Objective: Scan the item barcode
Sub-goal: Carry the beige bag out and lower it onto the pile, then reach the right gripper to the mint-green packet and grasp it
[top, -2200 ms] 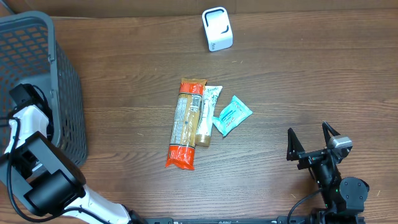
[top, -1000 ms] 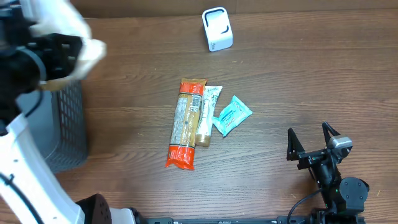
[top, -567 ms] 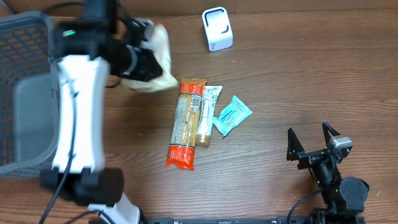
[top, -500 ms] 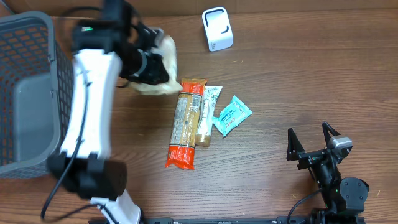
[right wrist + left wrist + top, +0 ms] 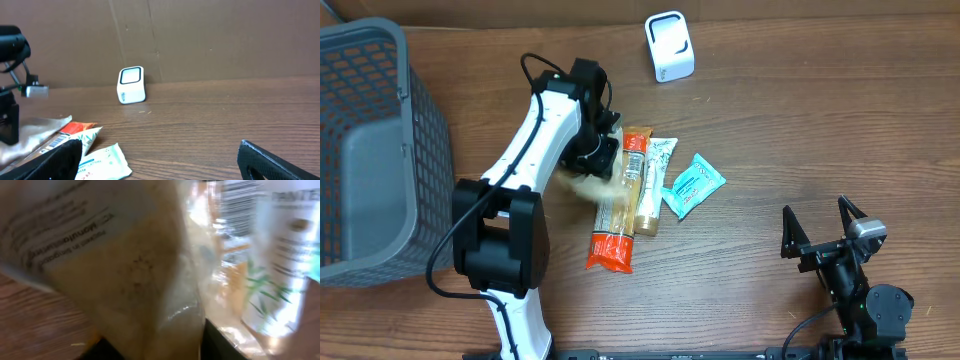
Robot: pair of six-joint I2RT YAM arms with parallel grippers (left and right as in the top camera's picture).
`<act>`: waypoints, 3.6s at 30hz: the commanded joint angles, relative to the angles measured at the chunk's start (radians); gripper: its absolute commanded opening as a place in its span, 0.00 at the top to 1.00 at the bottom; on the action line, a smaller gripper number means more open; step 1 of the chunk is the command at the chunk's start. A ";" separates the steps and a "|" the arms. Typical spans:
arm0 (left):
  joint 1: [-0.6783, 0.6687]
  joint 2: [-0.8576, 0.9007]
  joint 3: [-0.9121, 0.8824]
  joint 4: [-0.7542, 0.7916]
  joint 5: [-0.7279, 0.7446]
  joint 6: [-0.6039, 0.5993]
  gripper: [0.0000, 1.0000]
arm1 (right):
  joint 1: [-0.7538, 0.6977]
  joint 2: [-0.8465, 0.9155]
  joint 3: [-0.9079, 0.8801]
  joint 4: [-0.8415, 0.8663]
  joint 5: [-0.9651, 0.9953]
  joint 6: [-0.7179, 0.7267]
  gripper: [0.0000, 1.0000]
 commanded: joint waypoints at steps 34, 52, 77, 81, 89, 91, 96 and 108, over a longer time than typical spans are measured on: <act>0.105 -0.401 0.662 -0.217 -0.022 -0.053 0.01 | 0.005 0.035 0.002 0.027 -0.109 0.196 0.00; 0.113 -0.402 0.661 -0.266 -0.098 -0.051 0.00 | 0.084 1.223 0.922 -0.504 -0.447 0.202 0.00; 0.113 -0.402 0.661 -0.266 -0.098 -0.051 0.00 | 0.439 1.623 1.030 -0.527 -0.004 0.838 0.20; 0.113 -0.402 0.661 -0.266 -0.098 -0.051 0.00 | 0.524 1.636 1.030 -0.522 0.135 0.964 0.26; 0.113 -0.402 0.661 -0.266 -0.098 -0.051 0.00 | 0.584 1.756 1.030 -0.422 0.117 0.995 0.42; 0.113 -0.402 0.661 -0.266 -0.098 -0.051 0.00 | 0.591 1.780 1.030 -0.402 0.107 0.995 0.42; 0.113 -0.402 0.661 -0.266 -0.098 -0.051 0.01 | 0.611 1.823 1.030 -0.402 0.115 0.991 0.42; 0.113 -0.402 0.661 -0.266 -0.098 -0.051 0.01 | 0.619 1.905 1.048 -0.390 0.073 0.865 0.73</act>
